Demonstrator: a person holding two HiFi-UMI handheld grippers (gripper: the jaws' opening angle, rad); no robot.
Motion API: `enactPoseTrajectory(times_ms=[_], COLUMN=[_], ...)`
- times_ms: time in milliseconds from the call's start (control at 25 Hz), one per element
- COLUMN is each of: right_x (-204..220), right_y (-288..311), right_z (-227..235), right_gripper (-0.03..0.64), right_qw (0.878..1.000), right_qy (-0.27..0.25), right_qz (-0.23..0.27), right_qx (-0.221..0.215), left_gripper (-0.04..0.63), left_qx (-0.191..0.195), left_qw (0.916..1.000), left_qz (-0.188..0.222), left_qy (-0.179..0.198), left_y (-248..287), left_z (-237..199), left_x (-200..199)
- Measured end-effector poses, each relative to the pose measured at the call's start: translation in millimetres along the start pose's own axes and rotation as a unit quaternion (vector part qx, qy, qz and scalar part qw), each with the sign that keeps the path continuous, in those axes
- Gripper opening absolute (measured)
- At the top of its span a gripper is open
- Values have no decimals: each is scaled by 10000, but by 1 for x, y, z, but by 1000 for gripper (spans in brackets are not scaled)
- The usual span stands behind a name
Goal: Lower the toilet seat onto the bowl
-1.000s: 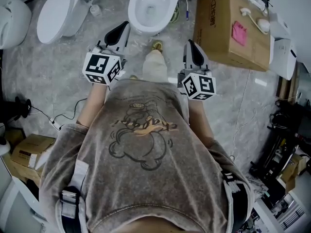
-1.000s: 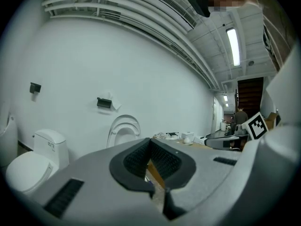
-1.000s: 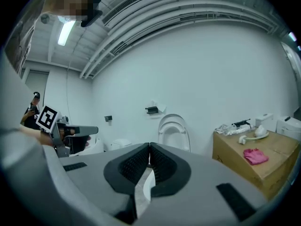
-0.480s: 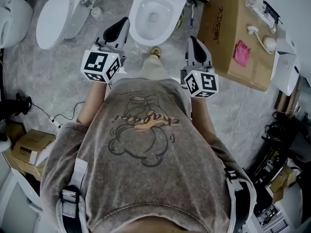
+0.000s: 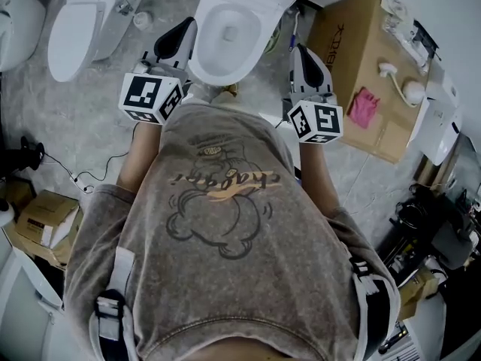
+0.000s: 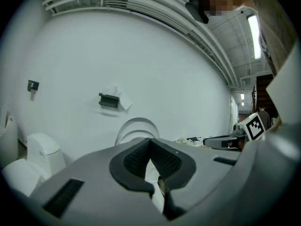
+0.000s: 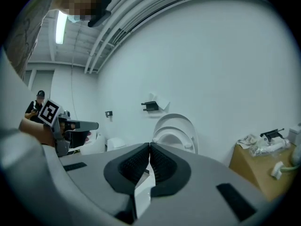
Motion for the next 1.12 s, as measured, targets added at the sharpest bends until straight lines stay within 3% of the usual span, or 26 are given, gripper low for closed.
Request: enactPoseTrajectory(times_ms=[680, 800, 880, 920, 1000, 1120], right_x=[1, 2, 1, 0, 0, 3], right_y=[50, 57, 61, 62, 64, 73], right_z=[-3, 1, 5, 8, 14, 20], right_gripper=[31, 51, 209, 276, 287, 285], right_qw=[9982, 9983, 9980, 9975, 9967, 9971], right_qy=[360, 396, 424, 416, 377, 385], right_qz=[-40, 43, 95, 114, 103, 36], right_qx=[478, 421, 464, 554, 707, 652], left_gripper=[15, 107, 172, 241, 321, 331], left_qx=[672, 721, 712, 708, 676, 652], left_qw=[9956, 9953, 9958, 9961, 9967, 9968], left_qz=[-592, -601, -569, -529, -455, -457], left_qy=[288, 219, 132, 68, -13, 77], left_y=[58, 70, 77, 80, 86, 94], left_z=[-35, -38, -40, -41, -42, -46], left_x=[-16, -15, -16, -17, -18, -18])
Point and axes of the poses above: the fingertips, and each gripper's own axes: y forward along the fingers, z to its right, x out of its underside, the point moved 10 cm from there along -y, backward along the fingers, and after that the axes turned 13 degrees about -y, right-handed, at the moved point
